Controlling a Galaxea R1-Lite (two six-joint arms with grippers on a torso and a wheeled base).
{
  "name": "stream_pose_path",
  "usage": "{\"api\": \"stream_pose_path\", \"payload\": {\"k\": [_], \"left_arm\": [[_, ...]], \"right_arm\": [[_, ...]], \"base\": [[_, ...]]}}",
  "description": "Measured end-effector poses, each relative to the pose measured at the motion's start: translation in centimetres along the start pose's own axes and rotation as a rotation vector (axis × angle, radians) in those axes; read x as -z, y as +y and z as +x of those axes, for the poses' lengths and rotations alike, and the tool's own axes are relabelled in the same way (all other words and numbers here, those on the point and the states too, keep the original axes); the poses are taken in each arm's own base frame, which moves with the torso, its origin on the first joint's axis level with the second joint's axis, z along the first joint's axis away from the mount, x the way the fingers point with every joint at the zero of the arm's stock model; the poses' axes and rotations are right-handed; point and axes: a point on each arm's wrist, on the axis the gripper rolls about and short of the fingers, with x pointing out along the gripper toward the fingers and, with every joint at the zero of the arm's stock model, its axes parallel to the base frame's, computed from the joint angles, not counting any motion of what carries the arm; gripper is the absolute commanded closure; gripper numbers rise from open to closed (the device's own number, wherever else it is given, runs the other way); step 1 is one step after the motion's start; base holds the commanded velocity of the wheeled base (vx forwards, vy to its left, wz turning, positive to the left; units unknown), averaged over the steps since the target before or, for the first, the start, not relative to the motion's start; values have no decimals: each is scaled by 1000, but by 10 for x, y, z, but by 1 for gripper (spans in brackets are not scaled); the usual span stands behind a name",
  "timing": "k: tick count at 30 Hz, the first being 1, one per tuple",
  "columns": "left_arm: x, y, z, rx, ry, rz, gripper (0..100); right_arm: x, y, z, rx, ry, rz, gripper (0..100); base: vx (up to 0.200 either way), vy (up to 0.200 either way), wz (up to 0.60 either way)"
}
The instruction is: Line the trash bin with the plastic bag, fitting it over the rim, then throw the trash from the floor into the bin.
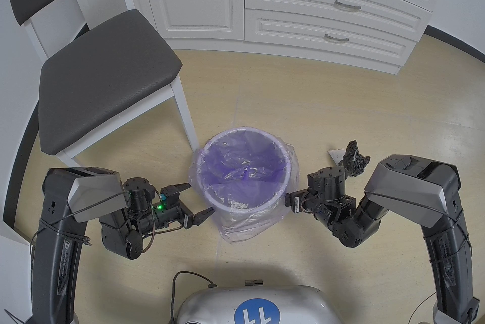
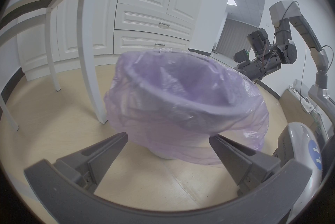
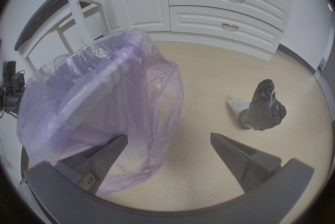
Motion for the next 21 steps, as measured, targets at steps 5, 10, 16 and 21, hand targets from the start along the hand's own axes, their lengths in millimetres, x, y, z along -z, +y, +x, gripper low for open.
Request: {"api": "stream_pose_path", "payload": {"k": [5, 10, 16, 21], "left_arm": [[2, -1, 6, 1, -24, 10, 0], [3, -1, 9, -2, -44, 18, 100], [7, 2, 11, -7, -44, 16, 100], [14, 10, 15, -26, -43, -2, 100]], "right_arm": [[-1, 1, 0, -1, -2, 0, 0], [-1, 1, -1, -2, -1, -1, 0], [1, 0, -1, 0, 7, -7, 0], [4, -1, 0, 2, 17, -9, 0]], "base": [[0, 0, 0], [0, 0, 0], [0, 0, 0], [0, 0, 0]]}}
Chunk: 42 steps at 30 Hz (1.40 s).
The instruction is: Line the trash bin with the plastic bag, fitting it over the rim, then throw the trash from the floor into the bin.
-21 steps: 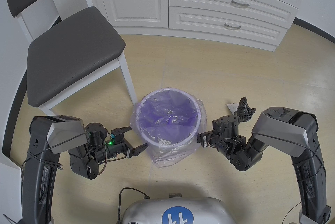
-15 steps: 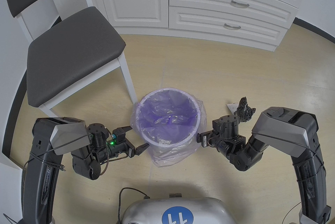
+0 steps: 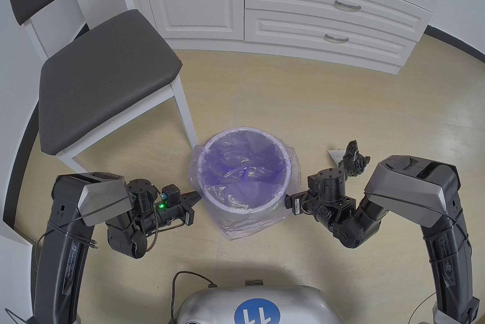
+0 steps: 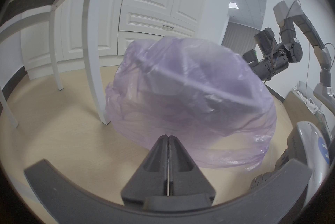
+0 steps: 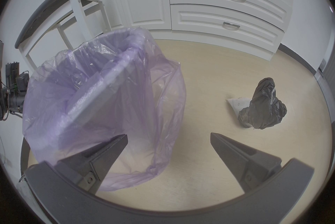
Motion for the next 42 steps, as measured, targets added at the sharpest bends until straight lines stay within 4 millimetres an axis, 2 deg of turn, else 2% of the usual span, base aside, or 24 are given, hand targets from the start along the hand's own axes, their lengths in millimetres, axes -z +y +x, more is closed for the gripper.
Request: {"api": "stream_pose_path", "payload": {"k": [6, 14, 20, 24, 25, 30, 35, 41, 42], "left_arm": [[10, 8, 5, -21, 13, -67, 100], [15, 9, 2, -23, 38, -73, 100], [12, -3, -18, -22, 70, -64, 100], [0, -10, -34, -13, 96, -11, 100], [-4, -12, -37, -9, 103, 3, 0], [-13, -18, -48, 32, 195, 54, 0], [-29, -20, -47, 52, 202, 108, 0], [-39, -21, -38, 84, 231, 157, 0], [-49, -14, -21, 76, 259, 198, 0]], "right_arm": [[4, 0, 1, 0, 12, -4, 0], [7, 1, 1, 0, 24, -13, 0], [6, 1, -1, -1, 25, -13, 0], [3, 0, -4, -2, 21, -12, 0], [2, 0, -5, -1, 19, -11, 0], [-5, -2, -11, 0, 8, -8, 0], [-12, -4, -17, 1, 1, -9, 0], [-15, -5, -20, 1, -1, -20, 0], [-16, -6, -21, 3, -2, -25, 0]], "base": [[0, 0, 0], [0, 0, 0], [0, 0, 0], [0, 0, 0], [0, 0, 0], [0, 0, 0], [0, 0, 0], [0, 0, 0], [0, 0, 0]]}}
